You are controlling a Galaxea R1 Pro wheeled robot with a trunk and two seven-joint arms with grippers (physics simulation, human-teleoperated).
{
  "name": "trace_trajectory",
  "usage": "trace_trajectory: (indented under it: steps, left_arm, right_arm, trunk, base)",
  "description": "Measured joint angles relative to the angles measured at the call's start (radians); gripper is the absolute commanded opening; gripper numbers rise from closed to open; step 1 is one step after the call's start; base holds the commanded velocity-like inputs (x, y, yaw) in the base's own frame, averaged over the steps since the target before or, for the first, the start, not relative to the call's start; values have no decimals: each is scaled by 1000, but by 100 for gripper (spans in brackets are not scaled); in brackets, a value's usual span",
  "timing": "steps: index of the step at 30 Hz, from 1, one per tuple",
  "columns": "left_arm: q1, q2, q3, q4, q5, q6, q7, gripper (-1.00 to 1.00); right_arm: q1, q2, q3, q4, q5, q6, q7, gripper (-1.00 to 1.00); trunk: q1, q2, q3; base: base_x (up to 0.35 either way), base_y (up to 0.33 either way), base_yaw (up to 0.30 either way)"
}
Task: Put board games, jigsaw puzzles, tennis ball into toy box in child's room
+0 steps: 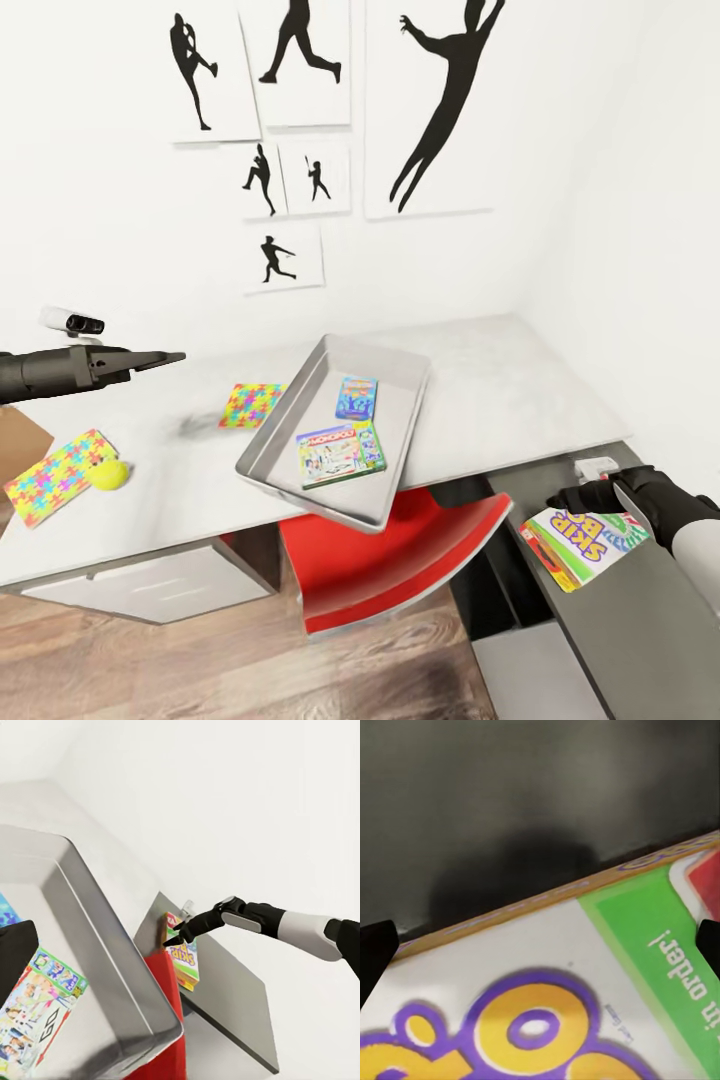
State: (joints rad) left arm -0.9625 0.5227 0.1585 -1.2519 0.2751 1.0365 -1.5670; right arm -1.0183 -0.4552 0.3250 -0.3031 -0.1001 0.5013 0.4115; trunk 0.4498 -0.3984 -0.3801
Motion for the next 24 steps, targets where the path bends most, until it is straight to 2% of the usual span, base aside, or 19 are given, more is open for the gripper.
trace_trajectory:
  steps: [7, 17, 24]
  left_arm:
    - [0, 0, 0, 0, 0, 0, 0, 100]
    - [0, 0, 0, 0, 0, 0, 0, 100]
    - [0, 0, 0, 0, 0, 0, 0, 100]
  right_arm:
    - [0, -1, 0, 0, 0, 0, 0, 100]
    - [0, -1, 0, 0, 0, 1, 1, 100]
    - [0, -1, -1, 0, 0, 1, 1, 100]
  trunk:
    - [0, 0, 0]
    - [0, 0, 0]
    - [0, 0, 0]
  base:
    - [-108, 0, 0]
    - [-15, 0, 0]
    - [-150, 0, 0]
